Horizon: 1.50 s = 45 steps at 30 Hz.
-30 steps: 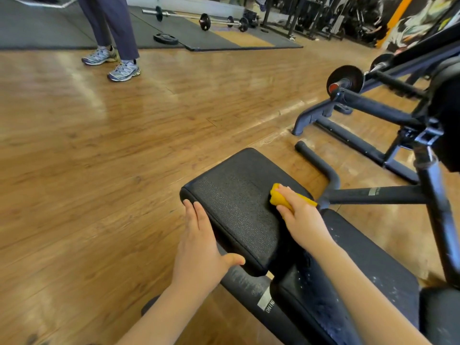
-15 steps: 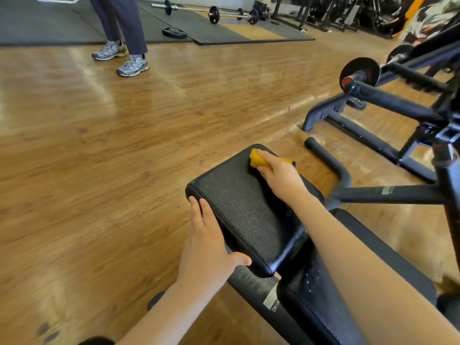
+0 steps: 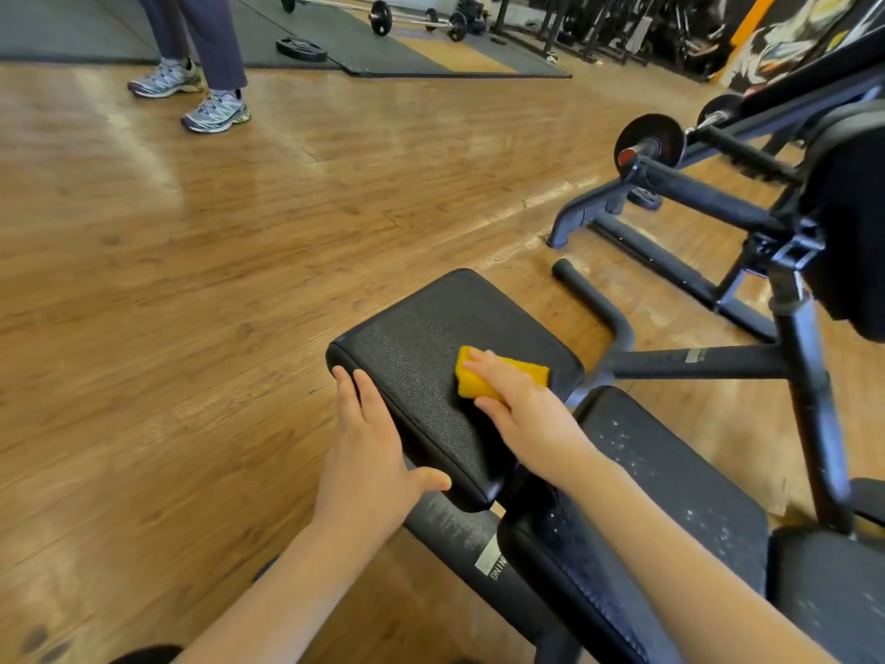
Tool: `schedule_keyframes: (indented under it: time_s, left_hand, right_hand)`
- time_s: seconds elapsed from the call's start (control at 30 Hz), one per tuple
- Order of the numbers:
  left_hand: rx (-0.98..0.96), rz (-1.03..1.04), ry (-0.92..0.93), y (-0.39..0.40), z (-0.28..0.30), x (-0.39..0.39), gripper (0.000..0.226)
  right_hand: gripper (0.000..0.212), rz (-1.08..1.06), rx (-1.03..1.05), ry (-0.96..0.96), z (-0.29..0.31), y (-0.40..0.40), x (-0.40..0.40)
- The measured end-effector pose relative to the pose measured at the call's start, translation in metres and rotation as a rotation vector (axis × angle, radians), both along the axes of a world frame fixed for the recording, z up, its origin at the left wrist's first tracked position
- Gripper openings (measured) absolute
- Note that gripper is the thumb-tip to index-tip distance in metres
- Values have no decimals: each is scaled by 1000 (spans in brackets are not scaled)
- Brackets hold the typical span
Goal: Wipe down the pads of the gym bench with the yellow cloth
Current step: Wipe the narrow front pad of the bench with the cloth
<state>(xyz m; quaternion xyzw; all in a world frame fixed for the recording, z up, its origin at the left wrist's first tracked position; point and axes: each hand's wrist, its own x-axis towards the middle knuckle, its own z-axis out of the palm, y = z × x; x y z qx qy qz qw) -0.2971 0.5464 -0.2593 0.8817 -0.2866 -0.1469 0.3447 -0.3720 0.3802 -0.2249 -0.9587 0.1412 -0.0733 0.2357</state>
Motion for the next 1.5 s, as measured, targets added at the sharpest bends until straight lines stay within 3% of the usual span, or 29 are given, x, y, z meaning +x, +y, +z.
schedule_keyframes:
  time_s: [0.13, 0.37, 0.63, 0.77, 0.97, 1.1, 1.5]
  left_hand:
    - [3, 13, 5, 0, 1, 0, 140]
    - [43, 14, -1, -1, 3, -1, 140]
    - [31, 34, 61, 1, 3, 0, 143]
    - [47, 31, 68, -1, 5, 1, 143]
    - [55, 2, 32, 2, 3, 0, 142]
    - [107, -8, 18, 1, 8, 1, 142]
    - [254, -6, 64, -10, 30, 1, 142]
  right_hand:
    - [43, 95, 18, -5, 0, -14, 36]
    - [45, -43, -32, 17, 12, -70, 95]
    - [46, -220, 15, -56, 2, -65, 21]
    - [48, -156, 0, -46, -4, -54, 3]
    - [45, 34, -27, 3, 6, -62, 81]
    - [44, 25, -21, 11, 12, -70, 112]
    - [47, -270, 41, 4, 3, -98, 5]
